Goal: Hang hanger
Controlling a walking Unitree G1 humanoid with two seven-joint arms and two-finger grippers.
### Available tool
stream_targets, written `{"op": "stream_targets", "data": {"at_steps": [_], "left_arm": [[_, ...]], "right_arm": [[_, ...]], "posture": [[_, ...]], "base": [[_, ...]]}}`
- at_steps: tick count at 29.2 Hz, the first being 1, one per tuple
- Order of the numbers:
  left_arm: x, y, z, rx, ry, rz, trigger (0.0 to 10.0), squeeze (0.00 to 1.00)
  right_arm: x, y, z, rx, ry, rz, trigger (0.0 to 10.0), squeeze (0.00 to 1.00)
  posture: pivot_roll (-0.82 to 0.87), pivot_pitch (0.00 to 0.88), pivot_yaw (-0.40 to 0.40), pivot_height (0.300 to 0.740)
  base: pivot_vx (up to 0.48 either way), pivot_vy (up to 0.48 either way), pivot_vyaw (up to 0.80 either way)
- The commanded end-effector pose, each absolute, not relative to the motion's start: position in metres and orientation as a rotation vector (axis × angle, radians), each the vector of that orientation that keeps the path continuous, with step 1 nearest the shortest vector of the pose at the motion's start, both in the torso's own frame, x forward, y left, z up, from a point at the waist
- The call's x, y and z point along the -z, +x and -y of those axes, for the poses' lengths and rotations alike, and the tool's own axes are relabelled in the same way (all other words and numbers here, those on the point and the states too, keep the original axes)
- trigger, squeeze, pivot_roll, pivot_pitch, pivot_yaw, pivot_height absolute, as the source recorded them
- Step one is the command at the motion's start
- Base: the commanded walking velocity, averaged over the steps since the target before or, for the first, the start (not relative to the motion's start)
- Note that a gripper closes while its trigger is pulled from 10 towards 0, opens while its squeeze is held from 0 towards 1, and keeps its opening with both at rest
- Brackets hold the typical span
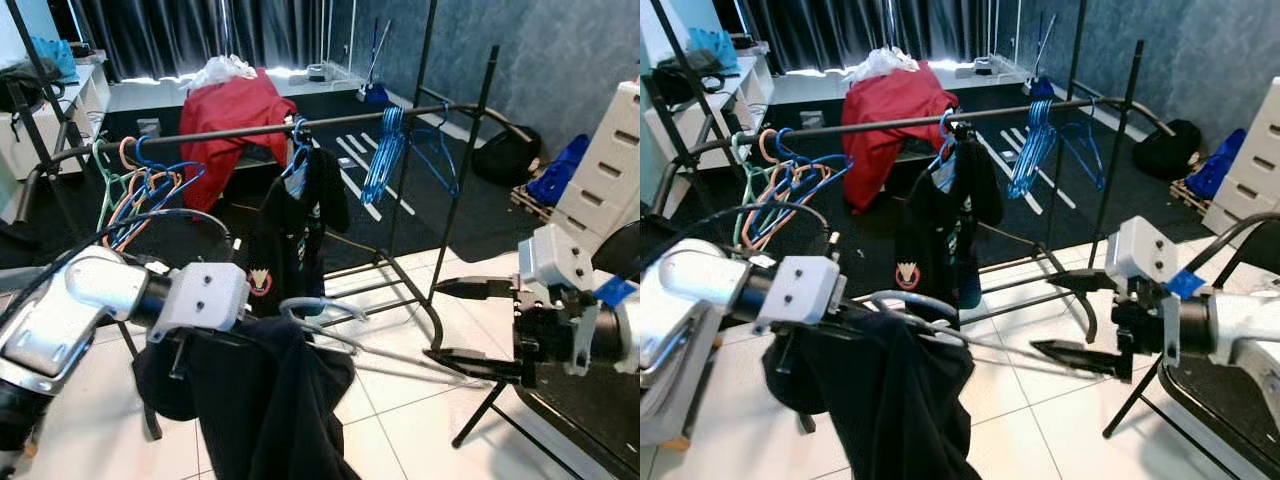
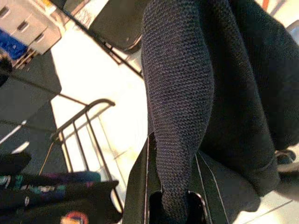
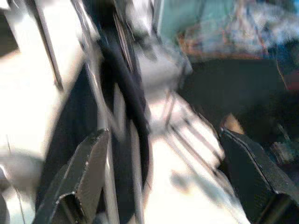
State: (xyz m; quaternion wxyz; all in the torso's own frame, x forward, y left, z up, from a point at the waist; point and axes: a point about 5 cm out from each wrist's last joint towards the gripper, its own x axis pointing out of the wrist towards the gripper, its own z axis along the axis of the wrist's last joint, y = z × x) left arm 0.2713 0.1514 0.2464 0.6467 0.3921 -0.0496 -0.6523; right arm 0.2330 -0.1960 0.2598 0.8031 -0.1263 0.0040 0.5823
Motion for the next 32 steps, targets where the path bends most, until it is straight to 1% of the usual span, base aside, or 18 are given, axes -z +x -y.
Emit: {"op": "stream_targets", "data": {"at_steps": [1,2,6,9,12,14,19,23,25,28,32], "left_arm": [[-0.253,0.269,-0.144,1.513,0.899,0.145,10.0,0.0],[-0.253,0.269,-0.144,1.513,0.899,0.145,10.0,0.0],[-0.254,0.267,-0.141,1.525,0.887,0.157,10.0,0.0],[-0.254,0.267,-0.141,1.523,0.885,0.156,10.0,0.0],[-0.255,0.267,-0.139,1.523,0.881,0.163,10.0,0.0],[-0.255,0.267,-0.138,1.521,0.876,0.169,10.0,0.0],[-0.254,0.267,-0.136,1.527,0.871,0.166,10.0,0.0],[-0.252,0.268,-0.136,1.525,0.869,0.158,10.0,0.0],[-0.251,0.27,-0.137,1.52,0.869,0.153,10.0,0.0],[-0.248,0.273,-0.138,1.507,0.863,0.141,10.0,0.0],[-0.246,0.274,-0.139,1.502,0.859,0.133,10.0,0.0]], "right_arm": [[-0.267,0.231,0.183,-1.304,-0.214,0.057,10.0,0.0],[-0.267,0.231,0.183,-1.304,-0.214,0.057,10.0,0.0],[-0.279,0.238,0.179,-1.274,-0.18,0.161,10.0,0.0],[-0.279,0.24,0.178,-1.27,-0.166,0.171,10.0,0.0],[-0.25,0.242,0.169,-1.257,-0.242,0.047,10.0,0.0],[-0.246,0.242,0.166,-1.252,-0.245,0.037,10.0,0.0],[-0.246,0.245,0.161,-1.244,-0.165,0.061,10.0,0.0],[-0.246,0.25,0.159,-1.217,-0.151,0.076,10.0,0.0],[-0.252,0.252,0.159,-1.208,-0.119,0.114,10.0,0.0],[-0.261,0.245,0.154,-1.274,-0.068,0.16,10.0,0.0],[-0.259,0.24,0.153,-1.301,-0.073,0.152,10.0,0.0]], "posture": [[-0.11,0.0,0.021,0.74],[-0.11,0.0,0.021,0.74],[-0.11,0.0,0.022,0.74],[-0.11,0.0,0.022,0.74],[-0.11,0.0,0.02,0.74],[-0.11,0.0,0.02,0.74],[-0.11,0.0,0.018,0.74],[-0.11,0.0,0.017,0.74],[-0.11,0.0,0.017,0.74],[-0.11,0.0,0.017,0.74],[-0.11,0.0,0.018,0.74]], "base": [[0.0,0.0,0.0],[0.0,0.0,0.0],[0.0,0.0,0.0],[0.0,0.0,0.0],[0.0,0.0,0.0],[0.0,0.0,0.0],[0.0,0.0,0.0],[0.0,0.0,0.0],[0.0,0.0,0.0],[0.0,0.0,0.0],[0.0,0.0,0.0]]}}
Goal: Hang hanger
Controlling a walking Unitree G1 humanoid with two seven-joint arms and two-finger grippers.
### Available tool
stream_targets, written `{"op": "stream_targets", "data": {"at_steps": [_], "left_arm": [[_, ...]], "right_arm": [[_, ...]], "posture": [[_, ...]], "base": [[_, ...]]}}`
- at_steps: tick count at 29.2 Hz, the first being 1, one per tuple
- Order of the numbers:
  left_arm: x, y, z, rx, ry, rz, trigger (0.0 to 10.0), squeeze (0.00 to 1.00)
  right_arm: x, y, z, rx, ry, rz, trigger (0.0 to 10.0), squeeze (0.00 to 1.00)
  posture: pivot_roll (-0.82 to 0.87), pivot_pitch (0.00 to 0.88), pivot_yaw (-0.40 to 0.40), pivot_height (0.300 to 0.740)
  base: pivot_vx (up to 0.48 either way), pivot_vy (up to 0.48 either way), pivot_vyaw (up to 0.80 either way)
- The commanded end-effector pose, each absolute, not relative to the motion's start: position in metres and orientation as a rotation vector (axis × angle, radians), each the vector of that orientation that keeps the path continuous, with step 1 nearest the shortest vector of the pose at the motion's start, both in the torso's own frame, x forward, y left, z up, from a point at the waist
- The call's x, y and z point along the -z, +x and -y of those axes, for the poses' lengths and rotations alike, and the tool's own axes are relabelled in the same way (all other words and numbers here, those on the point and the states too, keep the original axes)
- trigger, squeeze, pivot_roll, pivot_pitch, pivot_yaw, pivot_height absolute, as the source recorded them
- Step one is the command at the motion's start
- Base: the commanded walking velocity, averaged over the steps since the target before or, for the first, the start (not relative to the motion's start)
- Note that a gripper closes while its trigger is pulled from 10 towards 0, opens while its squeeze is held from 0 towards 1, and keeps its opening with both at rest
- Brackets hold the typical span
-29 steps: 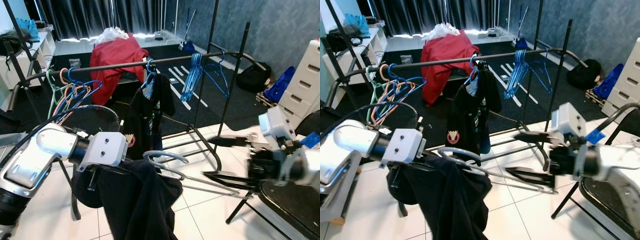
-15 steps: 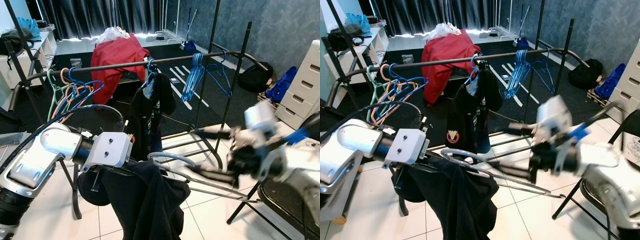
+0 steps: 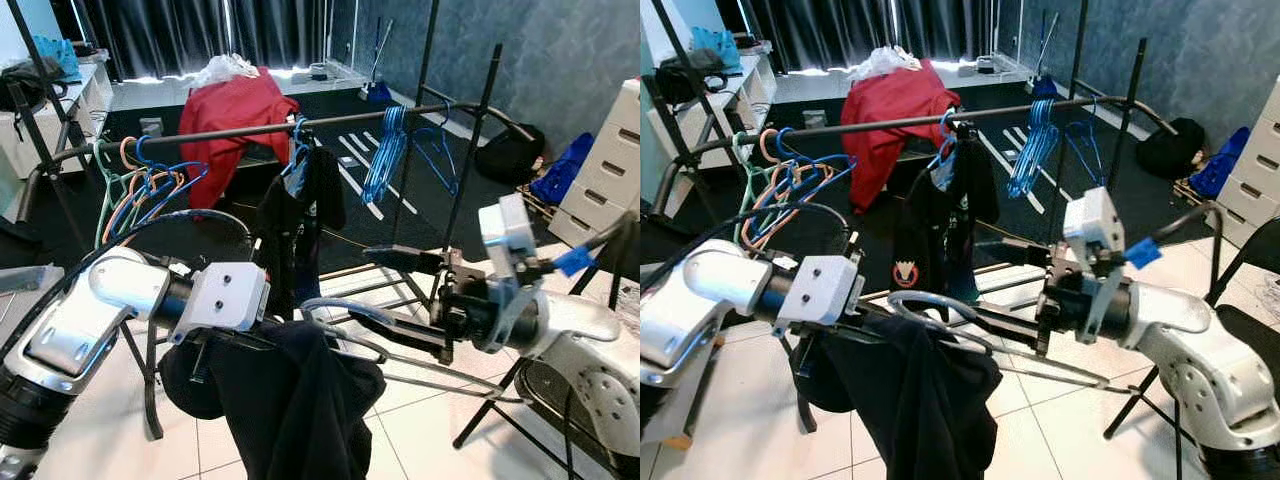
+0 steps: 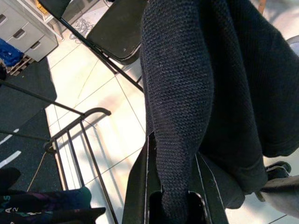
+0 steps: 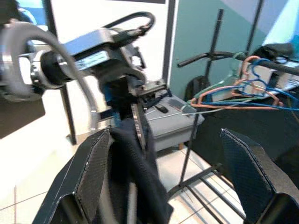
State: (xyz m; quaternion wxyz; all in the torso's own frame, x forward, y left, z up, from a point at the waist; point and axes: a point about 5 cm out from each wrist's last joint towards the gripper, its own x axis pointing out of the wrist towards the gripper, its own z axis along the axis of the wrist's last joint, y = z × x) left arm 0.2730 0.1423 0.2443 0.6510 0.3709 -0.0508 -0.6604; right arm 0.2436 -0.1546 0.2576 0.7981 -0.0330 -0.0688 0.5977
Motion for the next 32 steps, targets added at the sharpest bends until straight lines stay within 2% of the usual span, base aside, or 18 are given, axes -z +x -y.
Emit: {"op": "stream_targets", "data": {"at_steps": [1,11,20,22,24,25,26,27,32], "left_arm": [[-0.246,0.274,-0.139,1.502,0.859,0.133,10.0,0.0],[-0.244,0.275,-0.14,1.499,0.855,0.122,10.0,0.0],[-0.244,0.275,-0.139,1.503,0.856,0.127,10.0,0.0],[-0.245,0.275,-0.138,1.505,0.857,0.133,10.0,0.0],[-0.246,0.275,-0.138,1.506,0.856,0.136,10.0,0.0],[-0.246,0.274,-0.137,1.507,0.856,0.14,10.0,0.0],[-0.246,0.274,-0.137,1.507,0.855,0.142,10.0,0.0],[-0.247,0.273,-0.136,1.51,0.853,0.146,10.0,0.0],[-0.247,0.272,-0.134,1.522,0.846,0.158,10.0,0.0]], "right_arm": [[-0.259,0.24,0.153,-1.301,-0.073,0.152,10.0,0.0],[-0.245,0.235,0.153,-1.338,-0.133,0.056,10.0,0.0],[-0.226,0.255,0.163,-1.169,-0.328,-0.053,10.0,0.0],[-0.215,0.263,0.167,-1.113,-0.422,-0.103,10.0,0.0],[-0.213,0.265,0.167,-1.105,-0.425,-0.106,10.0,0.0],[-0.212,0.266,0.168,-1.098,-0.413,-0.101,4.3,0.0],[-0.212,0.266,0.168,-1.094,-0.404,-0.096,4.3,0.0],[-0.212,0.266,0.167,-1.099,-0.391,-0.086,0.0,0.0],[-0.215,0.263,0.163,-1.147,-0.333,-0.051,0.0,0.0]], "posture": [[-0.11,0.0,0.018,0.74],[-0.11,0.0,0.02,0.74],[-0.11,0.0,0.018,0.74],[-0.11,0.0,0.015,0.74],[-0.11,0.0,0.014,0.74],[-0.11,0.0,0.014,0.74],[-0.11,0.0,0.014,0.74],[-0.11,0.0,0.013,0.74],[-0.11,0.0,0.01,0.74]], "base": [[0.0,0.0,0.0],[0.0,0.0,0.0],[0.0,0.0,0.0],[0.0,0.0,0.0],[0.0,0.0,0.0],[0.0,0.0,0.0],[0.0,0.0,0.0],[0.0,0.0,0.0],[0.0,0.0,0.0]]}}
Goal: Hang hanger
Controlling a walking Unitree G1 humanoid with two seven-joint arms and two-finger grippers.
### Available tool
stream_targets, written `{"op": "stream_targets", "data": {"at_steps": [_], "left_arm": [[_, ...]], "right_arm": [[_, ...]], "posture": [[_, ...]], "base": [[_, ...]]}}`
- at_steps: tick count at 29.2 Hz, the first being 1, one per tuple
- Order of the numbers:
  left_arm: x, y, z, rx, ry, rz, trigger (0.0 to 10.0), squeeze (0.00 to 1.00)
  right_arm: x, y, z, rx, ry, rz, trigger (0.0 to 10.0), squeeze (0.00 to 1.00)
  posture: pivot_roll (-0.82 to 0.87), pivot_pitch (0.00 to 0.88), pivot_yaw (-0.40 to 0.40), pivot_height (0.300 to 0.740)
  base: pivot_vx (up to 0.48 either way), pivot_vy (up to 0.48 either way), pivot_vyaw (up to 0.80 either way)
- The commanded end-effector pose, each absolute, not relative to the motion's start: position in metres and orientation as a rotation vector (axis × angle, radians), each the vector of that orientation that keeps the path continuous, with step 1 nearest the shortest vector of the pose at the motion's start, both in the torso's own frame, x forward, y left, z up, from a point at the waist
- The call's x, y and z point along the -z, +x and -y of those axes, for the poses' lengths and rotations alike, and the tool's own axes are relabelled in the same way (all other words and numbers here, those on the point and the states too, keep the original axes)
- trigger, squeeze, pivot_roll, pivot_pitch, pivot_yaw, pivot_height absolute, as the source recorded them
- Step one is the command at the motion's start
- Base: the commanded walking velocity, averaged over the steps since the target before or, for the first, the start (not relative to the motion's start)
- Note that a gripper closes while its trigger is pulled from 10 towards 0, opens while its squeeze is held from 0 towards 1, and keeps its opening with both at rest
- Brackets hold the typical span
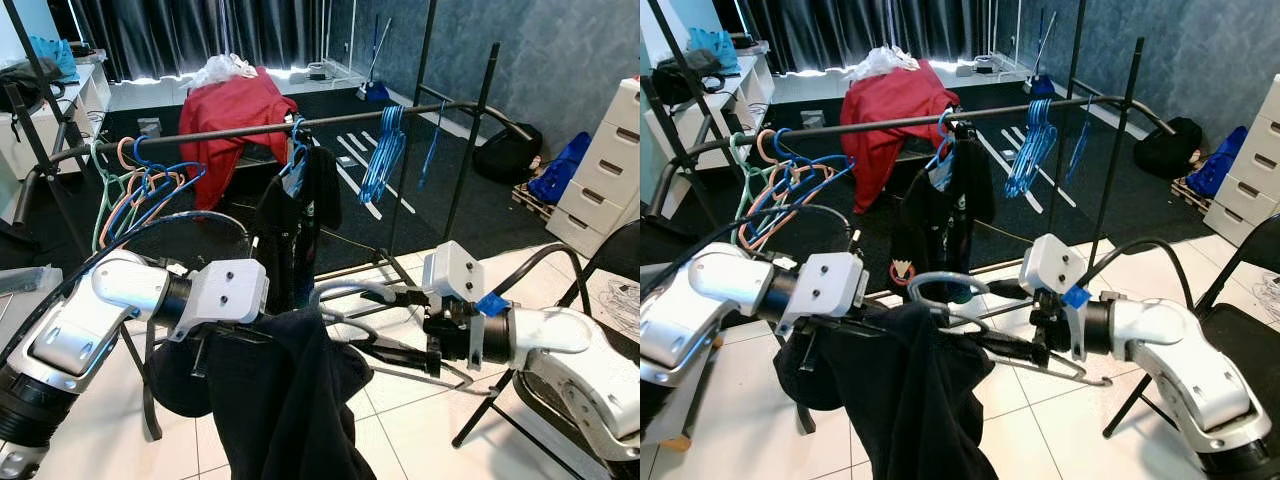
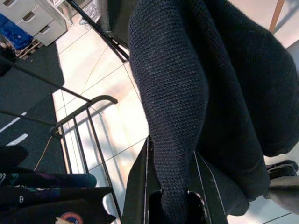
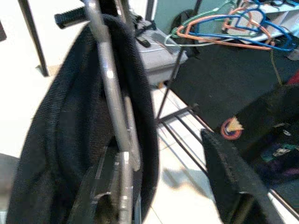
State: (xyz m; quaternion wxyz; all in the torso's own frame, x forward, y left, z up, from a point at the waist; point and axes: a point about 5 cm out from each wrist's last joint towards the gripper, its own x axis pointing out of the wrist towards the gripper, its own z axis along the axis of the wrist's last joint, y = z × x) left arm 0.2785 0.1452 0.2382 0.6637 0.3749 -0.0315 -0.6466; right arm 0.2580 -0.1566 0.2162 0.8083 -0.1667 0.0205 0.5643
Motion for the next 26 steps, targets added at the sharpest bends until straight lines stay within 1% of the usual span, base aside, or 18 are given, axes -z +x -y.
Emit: {"op": "stream_targets", "data": {"at_steps": [1,14,17,18,22,26], "left_arm": [[-0.247,0.271,-0.133,1.529,0.844,0.164,10.0,0.0],[-0.248,0.268,-0.123,1.57,0.828,0.19,10.0,0.0],[-0.251,0.269,-0.126,1.579,0.773,0.176,10.0,0.0],[-0.253,0.27,-0.129,1.59,0.735,0.156,10.0,1.0],[-0.26,0.271,-0.138,1.613,0.647,0.155,10.0,1.0],[-0.262,0.272,-0.14,1.605,0.632,0.17,10.0,1.0]], "right_arm": [[-0.217,0.26,0.16,-1.178,-0.312,-0.036,0.0,0.0],[-0.219,0.264,0.164,-1.165,-0.326,-0.016,0.0,0.0],[-0.222,0.264,0.165,-1.164,-0.307,-0.001,0.0,0.0],[-0.224,0.263,0.165,-1.165,-0.299,0.007,0.0,0.0],[-0.227,0.262,0.166,-1.173,-0.29,0.021,0.0,0.0],[-0.227,0.261,0.166,-1.179,-0.288,0.023,0.0,0.0]], "posture": [[-0.11,0.0,0.01,0.74],[-0.12,0.0,0.009,0.74],[-0.12,0.0,0.012,0.74],[-0.12,0.0,0.013,0.74],[-0.12,0.0,0.015,0.74],[-0.12,0.0,0.015,0.74]], "base": [[0.0,0.0,0.0],[0.0,0.0,0.0],[0.0,0.0,0.0],[0.0,0.0,0.0],[0.0,0.0,0.0],[0.0,0.0,0.0]]}}
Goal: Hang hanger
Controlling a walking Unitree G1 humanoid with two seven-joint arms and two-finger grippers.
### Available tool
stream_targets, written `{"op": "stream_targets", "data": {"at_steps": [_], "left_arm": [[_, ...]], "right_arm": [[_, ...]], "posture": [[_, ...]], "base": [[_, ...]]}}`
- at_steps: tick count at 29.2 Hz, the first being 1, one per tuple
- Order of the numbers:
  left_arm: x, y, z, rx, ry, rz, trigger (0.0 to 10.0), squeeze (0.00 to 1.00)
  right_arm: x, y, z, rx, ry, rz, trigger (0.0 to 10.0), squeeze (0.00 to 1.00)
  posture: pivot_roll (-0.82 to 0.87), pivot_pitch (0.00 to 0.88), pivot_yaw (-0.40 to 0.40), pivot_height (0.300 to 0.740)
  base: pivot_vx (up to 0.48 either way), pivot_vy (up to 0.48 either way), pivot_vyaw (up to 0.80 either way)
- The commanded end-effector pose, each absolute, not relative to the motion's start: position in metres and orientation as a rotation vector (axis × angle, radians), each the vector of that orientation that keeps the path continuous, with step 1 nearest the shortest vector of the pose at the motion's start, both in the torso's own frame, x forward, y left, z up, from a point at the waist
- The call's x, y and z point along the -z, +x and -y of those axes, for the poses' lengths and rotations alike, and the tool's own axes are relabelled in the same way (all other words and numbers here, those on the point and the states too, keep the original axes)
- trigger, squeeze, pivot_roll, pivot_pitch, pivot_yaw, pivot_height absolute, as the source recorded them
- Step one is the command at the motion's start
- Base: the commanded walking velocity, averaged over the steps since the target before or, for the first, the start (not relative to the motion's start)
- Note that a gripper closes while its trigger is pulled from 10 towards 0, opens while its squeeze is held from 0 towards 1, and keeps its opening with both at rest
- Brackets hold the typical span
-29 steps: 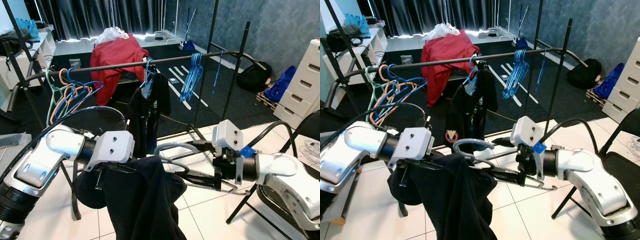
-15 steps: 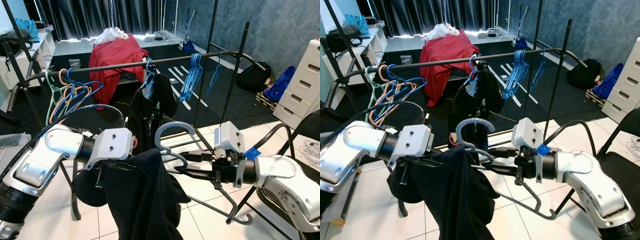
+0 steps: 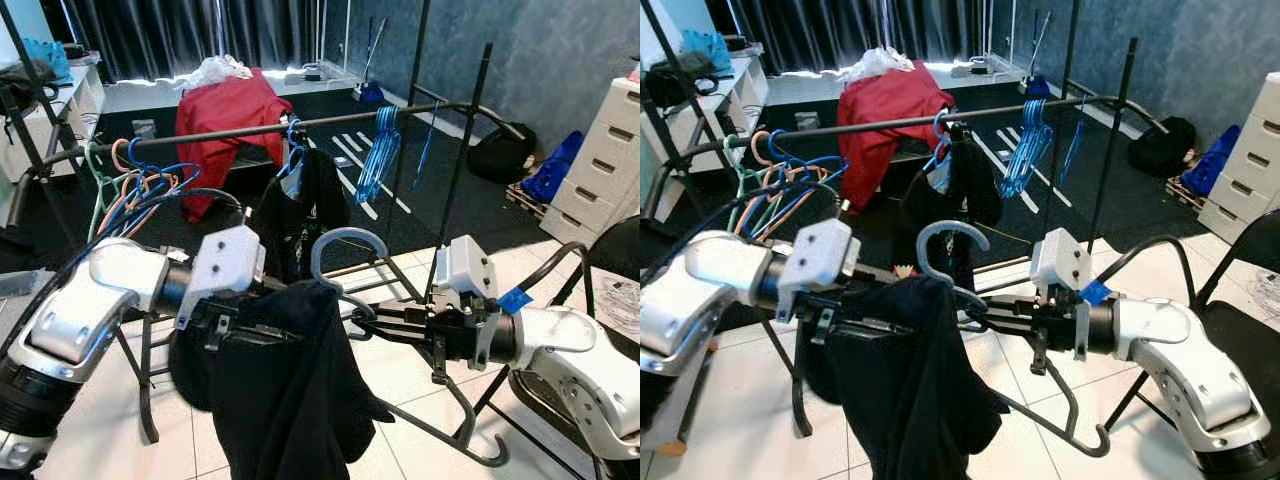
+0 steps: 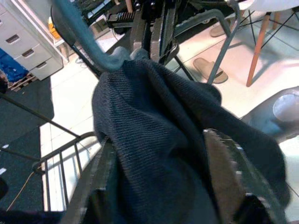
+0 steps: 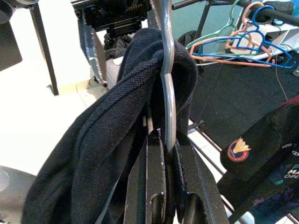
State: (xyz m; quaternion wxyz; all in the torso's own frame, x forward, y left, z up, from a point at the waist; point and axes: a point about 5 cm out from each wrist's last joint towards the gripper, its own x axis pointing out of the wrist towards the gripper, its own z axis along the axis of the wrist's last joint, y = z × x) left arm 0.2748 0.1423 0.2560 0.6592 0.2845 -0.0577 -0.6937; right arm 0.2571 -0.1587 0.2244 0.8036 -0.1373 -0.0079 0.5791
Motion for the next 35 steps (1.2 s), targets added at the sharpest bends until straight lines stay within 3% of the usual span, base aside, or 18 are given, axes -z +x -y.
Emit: {"op": "stream_targets", "data": {"at_steps": [1,4,5,6,7,9,12,14,17,18,19,25,31,35], "left_arm": [[-0.262,0.272,-0.14,1.605,0.632,0.17,10.0,1.0],[-0.262,0.274,-0.143,1.595,0.62,0.177,10.0,1.0],[-0.264,0.278,-0.147,1.565,0.599,0.195,10.0,0.93],[-0.264,0.278,-0.147,1.565,0.599,0.195,10.0,0.93],[-0.268,0.288,-0.159,1.494,0.532,0.205,10.0,0.0],[-0.268,0.288,-0.159,1.494,0.532,0.205,10.0,0.0],[-0.268,0.308,-0.19,1.279,0.384,0.229,10.0,0.0],[-0.268,0.308,-0.19,1.279,0.384,0.229,10.0,0.0],[-0.257,0.321,-0.224,1.024,0.236,0.238,10.0,0.0],[-0.245,0.324,-0.25,0.833,0.06,0.262,10.0,0.0],[-0.242,0.323,-0.257,0.788,-0.004,0.277,10.0,0.0],[-0.232,0.315,-0.266,0.774,-0.159,0.307,10.0,0.0],[-0.224,0.284,-0.246,1.074,-0.341,0.386,10.0,0.0],[-0.224,0.278,-0.238,1.124,-0.397,0.416,10.0,0.0]], "right_arm": [[-0.227,0.261,0.166,-1.179,-0.288,0.023,0.0,0.0],[-0.228,0.261,0.165,-1.186,-0.287,0.024,0.0,0.0],[-0.229,0.26,0.165,-1.194,-0.286,0.026,0.0,0.0],[-0.229,0.26,0.165,-1.194,-0.286,0.026,0.0,0.0],[-0.234,0.257,0.166,-1.206,-0.266,0.047,0.0,0.0],[-0.234,0.257,0.166,-1.206,-0.266,0.047,0.0,0.0],[-0.255,0.252,0.173,-1.222,-0.196,0.124,0.0,0.0],[-0.255,0.252,0.173,-1.222,-0.196,0.124,0.0,0.0],[-0.274,0.245,0.181,-1.228,-0.128,0.211,0.0,0.0],[-0.285,0.241,0.184,-1.228,-0.088,0.269,0.0,0.0],[-0.288,0.239,0.185,-1.228,-0.081,0.284,0.0,0.0],[-0.296,0.238,0.188,-1.225,-0.045,0.338,0.0,0.0],[-0.306,0.237,0.187,-1.233,0.011,0.397,0.0,0.0],[-0.305,0.237,0.185,-1.238,0.029,0.4,0.0,0.0]], "posture": [[-0.12,0.0,0.015,0.74],[-0.12,0.0,0.015,0.74],[-0.12,0.0,0.017,0.74],[-0.12,0.0,0.017,0.74],[-0.12,0.0,0.017,0.74],[-0.12,0.0,0.017,0.74],[-0.13,0.0,0.02,0.74],[-0.13,0.0,0.02,0.74],[-0.13,0.0,0.024,0.74],[-0.13,0.0,0.022,0.74],[-0.13,0.0,0.022,0.74],[-0.12,0.0,0.02,0.74],[-0.12,0.0,0.021,0.74],[-0.12,0.0,0.021,0.74]], "base": [[0.0,0.0,0.0],[0.0,0.0,0.0],[0.0,0.0,0.0],[0.0,0.0,0.0],[0.0,0.0,0.0],[0.0,0.0,0.0],[0.0,0.0,0.0],[0.0,0.0,0.0],[0.0,0.0,0.0],[0.0,0.0,0.0],[0.0,0.0,0.0],[0.0,0.0,0.0],[0.0,0.0,0.0],[0.0,0.0,0.0]]}}
